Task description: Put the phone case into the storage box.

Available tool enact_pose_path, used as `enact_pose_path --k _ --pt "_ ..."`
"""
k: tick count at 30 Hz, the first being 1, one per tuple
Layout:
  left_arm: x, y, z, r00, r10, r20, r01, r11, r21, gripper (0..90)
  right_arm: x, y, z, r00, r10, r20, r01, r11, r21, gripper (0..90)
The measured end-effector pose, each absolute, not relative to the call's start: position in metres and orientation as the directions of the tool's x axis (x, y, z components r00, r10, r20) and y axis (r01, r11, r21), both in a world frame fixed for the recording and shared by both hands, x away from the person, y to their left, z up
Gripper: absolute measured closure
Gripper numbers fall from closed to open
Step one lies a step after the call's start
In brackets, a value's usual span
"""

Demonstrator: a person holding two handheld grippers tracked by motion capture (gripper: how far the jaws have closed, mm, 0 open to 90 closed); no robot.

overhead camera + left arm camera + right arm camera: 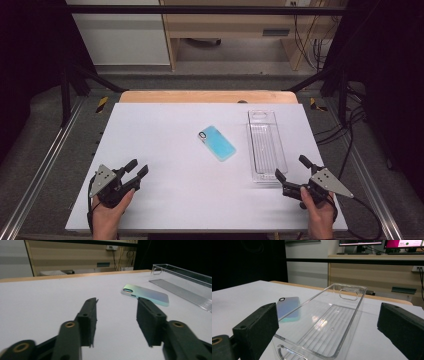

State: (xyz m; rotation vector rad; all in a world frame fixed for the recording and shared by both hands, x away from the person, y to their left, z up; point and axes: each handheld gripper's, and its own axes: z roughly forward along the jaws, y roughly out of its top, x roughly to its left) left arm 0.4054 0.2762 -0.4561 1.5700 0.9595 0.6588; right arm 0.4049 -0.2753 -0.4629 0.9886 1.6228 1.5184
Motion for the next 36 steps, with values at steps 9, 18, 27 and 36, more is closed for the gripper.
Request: enact_pose_path --k 9,18,27,36 --pt "0.409 0.265 -0.45 0.519 0.851 -0.078 0.273 -0.079 0.959 88.1 0.405 -0.273 -0.464 -0.477 0.879 0.012 0.079 0.029 0.996 4.0" --pt "0.428 0.248 -0.436 0.524 0.85 -0.056 0.299 -0.122 0.946 89.9 0.405 -0.271 -0.463 -0.485 0.874 -0.002 0.076 0.044 0.996 4.0" --pt "0.454 0.22 -0.418 0.578 0.816 -0.016 0.314 -0.204 0.927 89.9 0.405 -0.271 -0.462 -0.482 0.876 -0.001 0.071 0.04 0.997 3.9" --pt "0.483 0.2 -0.407 0.604 0.795 -0.048 0.349 -0.21 0.913 90.0 0.405 -0.269 -0.462 -0.489 0.872 -0.005 0.068 0.044 0.997 3.7"
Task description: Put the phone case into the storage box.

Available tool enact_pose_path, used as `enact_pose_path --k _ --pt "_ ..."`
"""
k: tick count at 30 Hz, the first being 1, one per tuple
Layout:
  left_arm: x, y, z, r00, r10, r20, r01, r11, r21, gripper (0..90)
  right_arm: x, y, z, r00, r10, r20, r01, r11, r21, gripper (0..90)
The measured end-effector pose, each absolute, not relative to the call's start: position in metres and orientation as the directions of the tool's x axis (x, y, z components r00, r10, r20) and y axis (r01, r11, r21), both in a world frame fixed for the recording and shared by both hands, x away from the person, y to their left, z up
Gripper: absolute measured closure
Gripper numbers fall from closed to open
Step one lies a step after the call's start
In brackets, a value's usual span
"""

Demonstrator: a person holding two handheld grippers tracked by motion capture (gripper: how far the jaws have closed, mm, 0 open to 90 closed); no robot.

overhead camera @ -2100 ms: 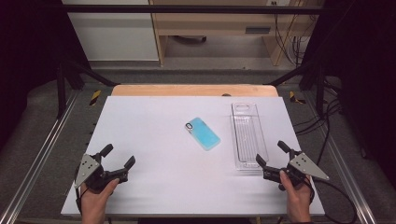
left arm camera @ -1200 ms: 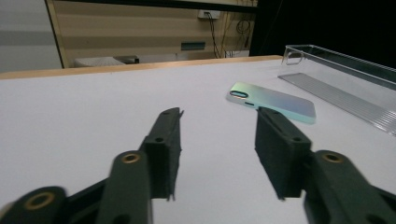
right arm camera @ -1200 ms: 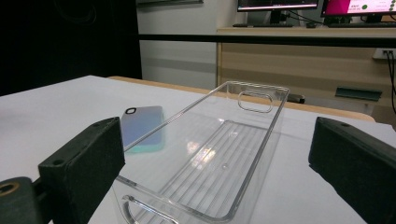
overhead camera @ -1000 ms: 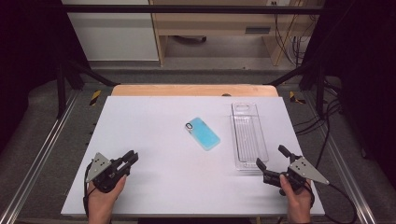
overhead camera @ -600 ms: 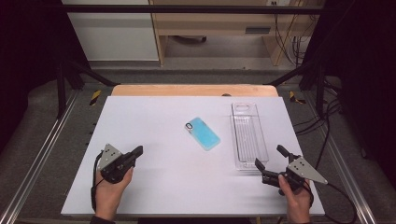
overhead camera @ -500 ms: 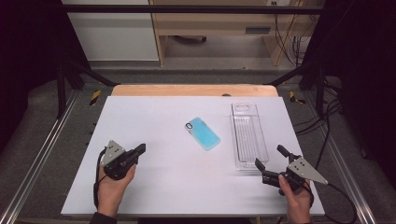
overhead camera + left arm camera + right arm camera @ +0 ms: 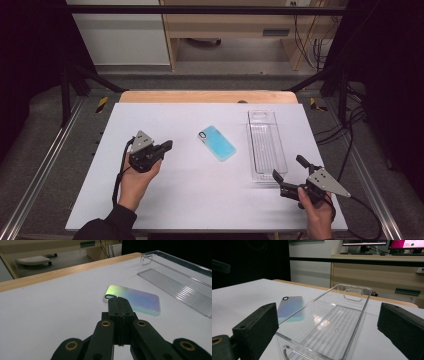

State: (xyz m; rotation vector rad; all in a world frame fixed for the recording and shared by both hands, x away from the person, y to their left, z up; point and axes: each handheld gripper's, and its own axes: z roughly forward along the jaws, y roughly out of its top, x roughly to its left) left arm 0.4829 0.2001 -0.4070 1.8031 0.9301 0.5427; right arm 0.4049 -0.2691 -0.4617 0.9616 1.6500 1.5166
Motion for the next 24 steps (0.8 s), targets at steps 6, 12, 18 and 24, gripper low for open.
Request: enact_pose_path --k 6,12,18,24 --pt "0.505 0.182 -0.4 0.627 0.778 -0.027 0.355 -0.255 0.899 90.0 0.405 -0.267 -0.462 -0.495 0.869 -0.017 0.067 0.057 0.996 3.7" --pt "0.532 0.163 -0.391 0.645 0.764 0.0 0.345 -0.291 0.893 90.0 0.406 -0.266 -0.463 -0.496 0.868 -0.022 0.067 0.063 0.996 3.7" --pt "0.552 0.145 -0.399 0.654 0.757 -0.01 0.37 -0.308 0.876 90.0 0.406 -0.266 -0.463 -0.492 0.87 -0.025 0.07 0.068 0.995 3.7" --pt "0.566 0.131 -0.408 0.639 0.767 -0.061 0.408 -0.27 0.872 90.0 0.405 -0.263 -0.464 -0.497 0.867 -0.03 0.069 0.075 0.995 3.7"
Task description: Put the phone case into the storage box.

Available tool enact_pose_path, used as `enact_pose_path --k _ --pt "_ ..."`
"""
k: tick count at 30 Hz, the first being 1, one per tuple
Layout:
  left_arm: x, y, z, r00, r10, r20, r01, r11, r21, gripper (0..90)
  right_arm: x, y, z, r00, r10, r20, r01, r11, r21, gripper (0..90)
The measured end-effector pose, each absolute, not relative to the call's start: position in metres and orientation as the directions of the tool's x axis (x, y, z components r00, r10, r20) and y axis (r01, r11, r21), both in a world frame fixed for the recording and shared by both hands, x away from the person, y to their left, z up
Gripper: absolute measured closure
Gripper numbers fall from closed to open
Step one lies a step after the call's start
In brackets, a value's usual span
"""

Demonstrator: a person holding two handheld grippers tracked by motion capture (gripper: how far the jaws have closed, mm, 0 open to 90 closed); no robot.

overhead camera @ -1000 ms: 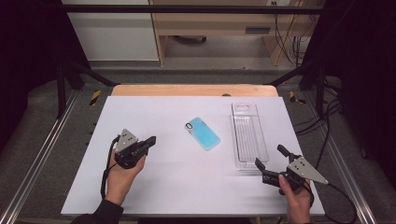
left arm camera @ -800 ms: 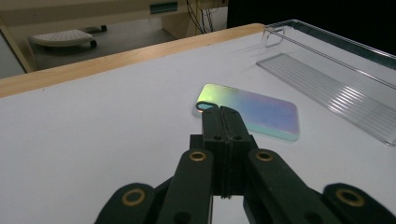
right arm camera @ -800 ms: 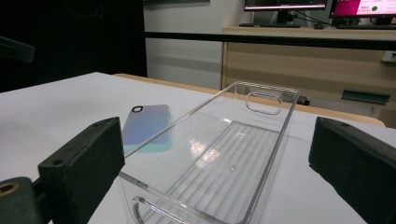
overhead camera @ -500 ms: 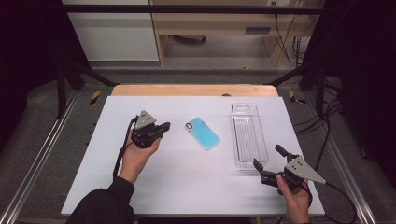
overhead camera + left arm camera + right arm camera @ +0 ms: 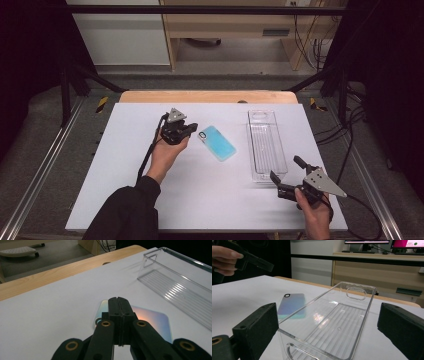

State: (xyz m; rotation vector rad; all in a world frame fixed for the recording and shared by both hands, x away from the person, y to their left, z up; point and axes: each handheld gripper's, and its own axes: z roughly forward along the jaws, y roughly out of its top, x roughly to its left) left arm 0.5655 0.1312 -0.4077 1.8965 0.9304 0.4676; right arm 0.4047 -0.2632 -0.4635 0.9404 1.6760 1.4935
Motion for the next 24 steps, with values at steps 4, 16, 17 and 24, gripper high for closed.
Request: enact_pose_path --k 4,16,17,24 --pt "0.567 0.126 -0.404 0.632 0.774 -0.039 0.403 -0.285 0.869 90.0 0.404 -0.263 -0.464 -0.495 0.868 -0.028 0.075 0.075 0.994 3.7" --pt "0.577 0.109 -0.401 0.635 0.773 -0.016 0.414 -0.322 0.852 90.0 0.404 -0.262 -0.464 -0.498 0.867 -0.034 0.074 0.082 0.994 3.7" --pt "0.579 0.107 -0.401 0.634 0.774 -0.011 0.413 -0.327 0.85 90.0 0.404 -0.262 -0.464 -0.497 0.867 -0.034 0.073 0.081 0.994 3.7" --pt "0.588 0.101 -0.402 0.626 0.779 -0.014 0.429 -0.33 0.841 90.0 0.404 -0.262 -0.464 -0.498 0.867 -0.032 0.07 0.077 0.995 3.7"
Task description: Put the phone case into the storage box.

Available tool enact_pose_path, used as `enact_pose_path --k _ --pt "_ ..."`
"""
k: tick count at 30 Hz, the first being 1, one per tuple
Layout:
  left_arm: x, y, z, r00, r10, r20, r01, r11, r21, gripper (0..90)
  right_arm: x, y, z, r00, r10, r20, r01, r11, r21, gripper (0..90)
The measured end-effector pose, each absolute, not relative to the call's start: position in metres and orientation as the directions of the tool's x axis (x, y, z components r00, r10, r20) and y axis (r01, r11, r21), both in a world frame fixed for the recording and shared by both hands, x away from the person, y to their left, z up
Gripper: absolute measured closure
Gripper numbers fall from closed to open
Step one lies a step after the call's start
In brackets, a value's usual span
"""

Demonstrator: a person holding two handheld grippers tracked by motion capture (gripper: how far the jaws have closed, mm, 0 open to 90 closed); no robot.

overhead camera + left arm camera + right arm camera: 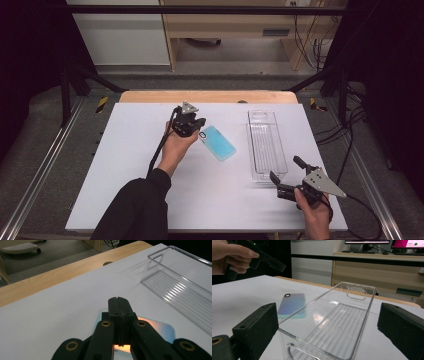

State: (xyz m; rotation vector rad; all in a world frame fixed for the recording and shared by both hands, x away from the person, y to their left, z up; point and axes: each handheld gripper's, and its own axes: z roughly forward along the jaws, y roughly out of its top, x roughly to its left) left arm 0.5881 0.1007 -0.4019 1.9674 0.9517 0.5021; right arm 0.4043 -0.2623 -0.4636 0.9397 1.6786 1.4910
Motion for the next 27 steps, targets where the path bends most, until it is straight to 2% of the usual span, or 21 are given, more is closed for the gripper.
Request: enact_pose_path --k 2,5,19,27 --pt "0.59 0.099 -0.402 0.625 0.78 -0.021 0.433 -0.325 0.841 90.0 0.404 -0.262 -0.464 -0.498 0.867 -0.028 0.074 0.074 0.994 3.7" --pt "0.592 0.092 -0.403 0.632 0.775 0.015 0.421 -0.359 0.833 90.0 0.405 -0.262 -0.464 -0.499 0.866 -0.025 0.074 0.072 0.995 3.7" --pt "0.596 0.058 -0.434 0.668 0.744 -0.013 0.436 -0.377 0.817 90.0 0.405 -0.262 -0.464 -0.499 0.866 -0.036 0.071 0.083 0.994 3.7" --pt "0.588 0.04 -0.447 0.693 0.721 0.001 0.42 -0.404 0.813 90.0 0.404 -0.262 -0.464 -0.501 0.864 -0.037 0.071 0.084 0.994 3.7"
